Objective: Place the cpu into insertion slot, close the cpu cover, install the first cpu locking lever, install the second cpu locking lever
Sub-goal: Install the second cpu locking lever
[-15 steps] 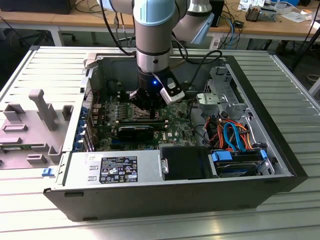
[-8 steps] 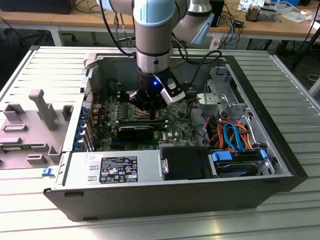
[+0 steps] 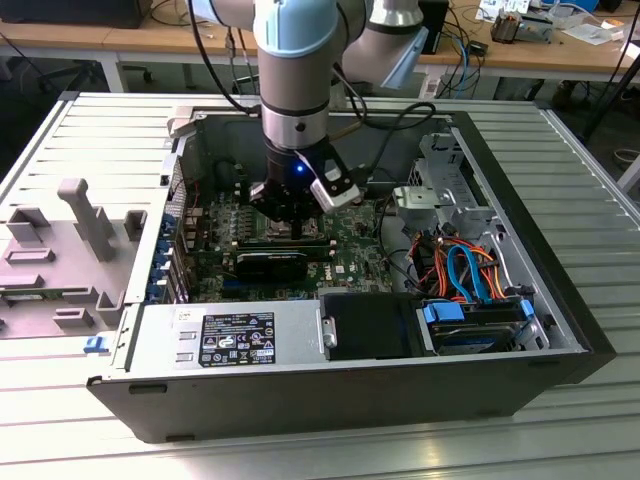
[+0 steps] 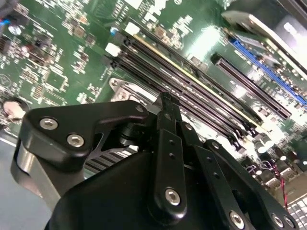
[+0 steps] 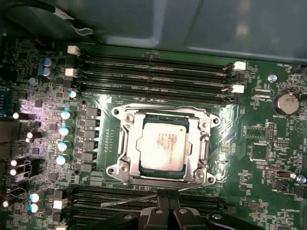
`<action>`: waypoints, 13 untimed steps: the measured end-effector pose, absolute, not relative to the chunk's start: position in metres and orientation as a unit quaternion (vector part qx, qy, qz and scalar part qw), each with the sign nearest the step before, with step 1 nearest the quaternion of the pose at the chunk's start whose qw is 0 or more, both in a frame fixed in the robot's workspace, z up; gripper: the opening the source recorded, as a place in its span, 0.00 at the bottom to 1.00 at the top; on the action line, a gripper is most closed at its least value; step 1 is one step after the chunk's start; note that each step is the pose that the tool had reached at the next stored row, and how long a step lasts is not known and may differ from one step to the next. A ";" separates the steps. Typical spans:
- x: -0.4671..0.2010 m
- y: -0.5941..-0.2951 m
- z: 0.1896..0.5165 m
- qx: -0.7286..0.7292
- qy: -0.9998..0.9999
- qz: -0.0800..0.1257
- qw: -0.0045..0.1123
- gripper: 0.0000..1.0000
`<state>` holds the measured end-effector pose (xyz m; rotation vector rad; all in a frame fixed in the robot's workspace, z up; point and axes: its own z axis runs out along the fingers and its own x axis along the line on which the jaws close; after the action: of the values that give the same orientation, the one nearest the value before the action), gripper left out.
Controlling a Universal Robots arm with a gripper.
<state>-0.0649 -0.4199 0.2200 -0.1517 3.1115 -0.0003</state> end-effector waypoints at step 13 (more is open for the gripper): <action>-0.086 -0.430 0.219 -0.053 0.998 0.013 0.015 0.11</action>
<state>-0.0861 -0.4298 0.2186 -0.1655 3.1076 0.0420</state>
